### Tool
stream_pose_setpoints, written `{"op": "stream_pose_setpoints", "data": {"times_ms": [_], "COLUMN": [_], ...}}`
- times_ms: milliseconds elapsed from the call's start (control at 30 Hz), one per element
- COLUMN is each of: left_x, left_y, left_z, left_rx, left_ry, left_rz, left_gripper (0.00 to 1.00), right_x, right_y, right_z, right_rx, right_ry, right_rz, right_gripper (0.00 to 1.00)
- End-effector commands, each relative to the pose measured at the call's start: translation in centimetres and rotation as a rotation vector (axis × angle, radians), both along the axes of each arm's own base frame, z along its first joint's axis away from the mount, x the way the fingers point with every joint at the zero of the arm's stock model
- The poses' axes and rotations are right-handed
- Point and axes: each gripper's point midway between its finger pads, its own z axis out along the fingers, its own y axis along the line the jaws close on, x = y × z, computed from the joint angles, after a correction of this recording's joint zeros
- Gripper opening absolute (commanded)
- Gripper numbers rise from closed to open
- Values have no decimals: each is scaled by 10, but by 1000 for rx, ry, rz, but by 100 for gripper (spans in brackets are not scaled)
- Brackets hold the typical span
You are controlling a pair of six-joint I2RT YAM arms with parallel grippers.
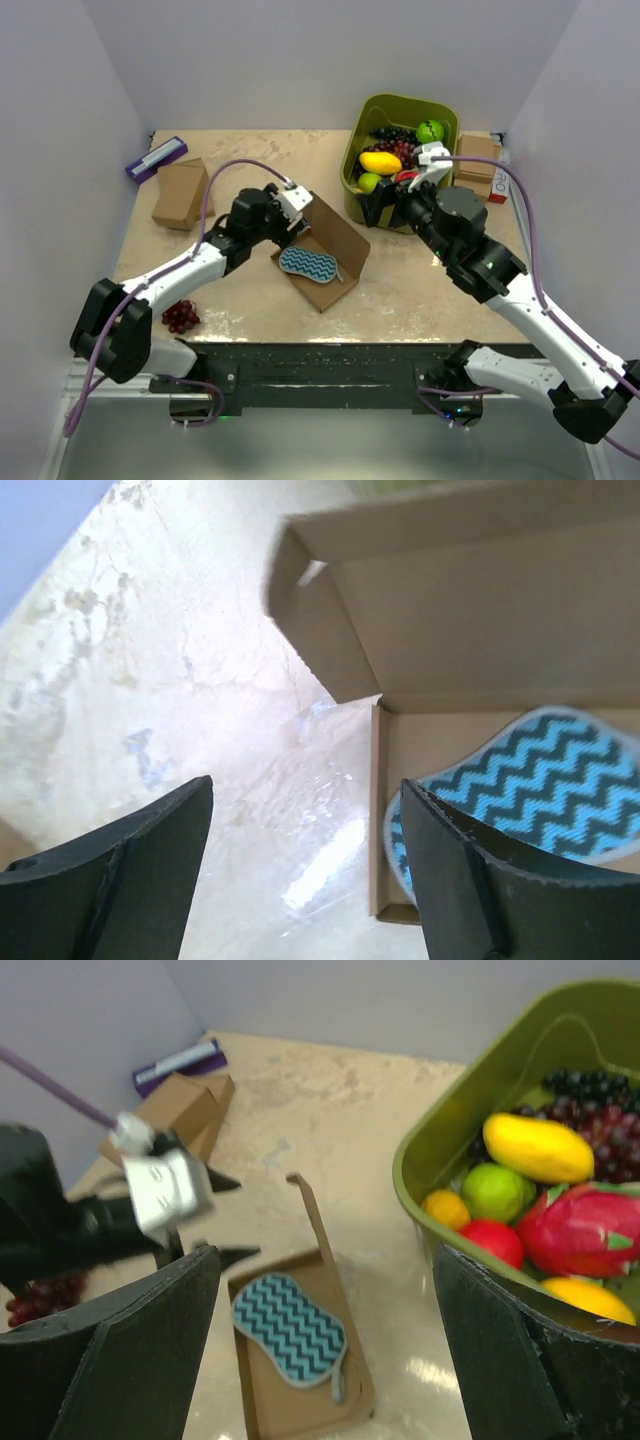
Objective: Fold the paper box
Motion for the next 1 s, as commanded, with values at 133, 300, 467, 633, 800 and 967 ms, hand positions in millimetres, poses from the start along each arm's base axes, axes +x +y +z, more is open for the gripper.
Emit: {"op": "stream_pose_setpoints", "data": {"times_ms": [133,300,467,633,800,967], "left_x": [11,14,16,16,18,18], "left_y": [-2,6,13,16,23,36], "left_z": [48,53,59,65,75,91], "left_rx": [-476,-508,-507,-509,-509,-530], "left_ry": [187,205,188,175,150,113], "left_rz": [11,44,77,90,107,120], "left_gripper": [80,80,80,81,81,81], "right_x": [-16,-7,-2,3,6,11], "right_y": [-3,-11,2,12,30,44], "right_z": [-96,-141,-160,-180,-185,-174], "right_rx": [-12,-45,-62,-107,-200,-422], "right_ry": [271,378,413,446,385,217], "right_rz": [-35,-157,-134,-122,15,232], "right_gripper": [86,82,81,70,32,7]}}
